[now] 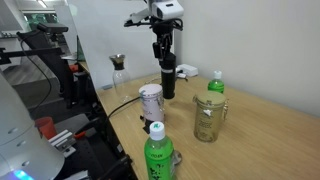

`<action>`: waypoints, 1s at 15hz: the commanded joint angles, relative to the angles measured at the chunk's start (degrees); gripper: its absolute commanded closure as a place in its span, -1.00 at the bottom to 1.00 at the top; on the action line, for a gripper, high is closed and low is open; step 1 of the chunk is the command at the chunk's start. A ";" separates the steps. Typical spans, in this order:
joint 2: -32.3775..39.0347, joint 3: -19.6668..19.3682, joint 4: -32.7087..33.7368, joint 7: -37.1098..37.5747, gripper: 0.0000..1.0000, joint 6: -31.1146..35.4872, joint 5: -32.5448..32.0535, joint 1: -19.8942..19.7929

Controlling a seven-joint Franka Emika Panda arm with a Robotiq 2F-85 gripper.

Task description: Pick the black bottle and move it to the left on the table

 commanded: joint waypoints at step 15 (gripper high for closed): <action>10.68 4.13 4.39 14.70 0.13 2.19 -24.51 -1.73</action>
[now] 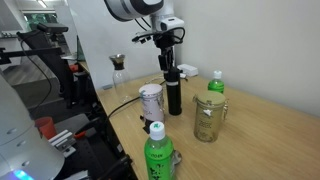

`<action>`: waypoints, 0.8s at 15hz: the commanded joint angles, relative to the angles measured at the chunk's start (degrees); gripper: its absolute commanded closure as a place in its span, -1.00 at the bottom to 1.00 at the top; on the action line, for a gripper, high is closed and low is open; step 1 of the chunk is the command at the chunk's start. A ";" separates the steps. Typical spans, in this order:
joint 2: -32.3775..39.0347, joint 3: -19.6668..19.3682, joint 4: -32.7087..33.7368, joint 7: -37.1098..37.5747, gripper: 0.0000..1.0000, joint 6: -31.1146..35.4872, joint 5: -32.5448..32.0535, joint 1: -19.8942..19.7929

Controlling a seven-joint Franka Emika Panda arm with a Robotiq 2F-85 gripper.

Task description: Pick the black bottle and move it to the left on the table

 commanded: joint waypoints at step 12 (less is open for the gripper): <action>-6.28 -0.76 2.52 -5.00 -1.00 -3.70 11.93 -1.01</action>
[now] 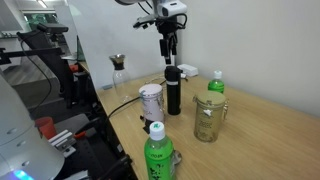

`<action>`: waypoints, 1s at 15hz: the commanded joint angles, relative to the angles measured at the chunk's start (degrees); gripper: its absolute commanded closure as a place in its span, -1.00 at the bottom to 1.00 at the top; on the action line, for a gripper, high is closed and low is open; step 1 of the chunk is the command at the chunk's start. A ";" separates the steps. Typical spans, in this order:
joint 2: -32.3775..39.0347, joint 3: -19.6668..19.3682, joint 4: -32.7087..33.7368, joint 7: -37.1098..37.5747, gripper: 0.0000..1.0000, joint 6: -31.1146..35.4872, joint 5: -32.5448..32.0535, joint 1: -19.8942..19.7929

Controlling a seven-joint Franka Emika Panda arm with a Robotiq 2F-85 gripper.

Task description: Pick the black bottle and move it to the left on the table

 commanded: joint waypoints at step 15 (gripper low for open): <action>-9.30 -4.61 -1.65 -1.71 -1.00 -8.74 3.75 -7.64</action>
